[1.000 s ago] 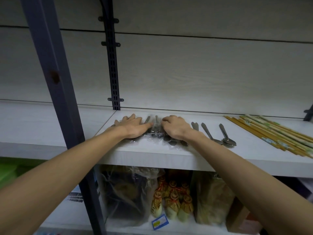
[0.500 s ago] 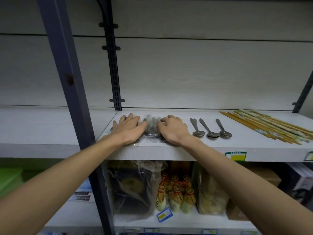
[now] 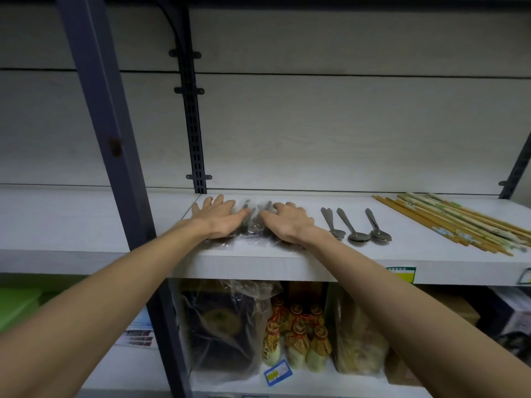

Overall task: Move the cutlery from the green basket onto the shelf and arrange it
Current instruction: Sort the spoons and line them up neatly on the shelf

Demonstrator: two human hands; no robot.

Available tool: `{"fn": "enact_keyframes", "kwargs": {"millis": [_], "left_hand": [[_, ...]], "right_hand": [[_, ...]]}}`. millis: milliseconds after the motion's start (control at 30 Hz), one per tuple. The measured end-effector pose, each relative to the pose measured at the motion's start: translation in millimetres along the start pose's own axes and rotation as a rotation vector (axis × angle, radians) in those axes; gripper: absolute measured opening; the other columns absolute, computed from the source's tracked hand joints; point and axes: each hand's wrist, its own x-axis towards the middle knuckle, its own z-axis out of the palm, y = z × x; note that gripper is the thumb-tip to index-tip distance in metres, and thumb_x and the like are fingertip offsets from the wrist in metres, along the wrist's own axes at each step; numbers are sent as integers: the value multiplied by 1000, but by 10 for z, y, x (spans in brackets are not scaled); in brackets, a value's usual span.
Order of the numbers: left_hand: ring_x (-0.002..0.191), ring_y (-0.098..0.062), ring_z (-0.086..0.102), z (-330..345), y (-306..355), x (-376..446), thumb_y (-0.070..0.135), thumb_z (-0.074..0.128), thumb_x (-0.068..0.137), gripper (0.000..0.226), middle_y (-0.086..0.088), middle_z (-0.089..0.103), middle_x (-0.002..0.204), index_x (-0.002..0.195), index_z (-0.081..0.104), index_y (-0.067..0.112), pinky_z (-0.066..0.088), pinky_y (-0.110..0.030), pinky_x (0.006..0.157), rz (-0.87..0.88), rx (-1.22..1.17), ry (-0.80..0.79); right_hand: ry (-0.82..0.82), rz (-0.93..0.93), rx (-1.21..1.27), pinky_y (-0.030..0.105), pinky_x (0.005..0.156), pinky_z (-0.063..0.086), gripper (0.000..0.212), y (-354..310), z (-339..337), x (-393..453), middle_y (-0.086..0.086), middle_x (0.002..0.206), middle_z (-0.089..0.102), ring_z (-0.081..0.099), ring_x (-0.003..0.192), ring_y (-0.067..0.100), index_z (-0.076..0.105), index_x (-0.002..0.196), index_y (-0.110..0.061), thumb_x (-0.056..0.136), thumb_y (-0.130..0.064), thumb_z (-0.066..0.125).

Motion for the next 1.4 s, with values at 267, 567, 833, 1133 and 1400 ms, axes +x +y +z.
{"fn": "enact_keyframes", "kwargs": {"millis": [267, 567, 833, 1133, 1400], "left_hand": [[151, -28, 18, 73, -61, 4, 78, 27, 92, 80, -5, 23, 164, 150, 41, 24, 16, -56, 120, 87, -10, 40], [155, -30, 8, 125, -154, 4, 79, 18, 92, 83, -2, 10, 169, 157, 30, 29, 7, -61, 122, 87, -67, 204], [145, -31, 30, 180, -188, 0, 81, 22, 90, 83, -2, 33, 159, 152, 36, 27, 26, -58, 116, 42, -9, 119], [136, -35, 41, 92, -154, 55, 87, 15, 85, 88, -1, 40, 155, 148, 44, 33, 34, -54, 106, -34, 14, 127], [148, -34, 28, 29, -184, 9, 91, 27, 80, 98, -4, 19, 167, 158, 22, 32, 32, -53, 114, -84, -4, 26]], "right_hand": [[-41, -33, -139, 61, 110, 26, 80, 14, 50, 93, 6, 151, 42, 32, 141, 36, 47, 143, -29, 88, -80, 21], [89, -39, 53, 54, 110, 37, 91, 16, -69, 226, 5, 141, 58, 52, 130, 33, 58, 138, -26, 78, -83, 20], [-112, -134, 78, 38, 117, 34, 50, -190, -100, 855, 11, 153, 48, 45, 138, 30, 50, 147, -12, 106, -40, 42], [-144, -251, 114, 33, 104, 45, 32, -245, 109, 1050, 6, 129, 68, 60, 120, 24, 72, 122, -19, 101, -26, 48], [-181, -281, 111, 38, 114, 37, 42, -407, 166, 1125, 8, 142, 57, 52, 131, 26, 56, 140, -14, 105, -33, 45]]}}
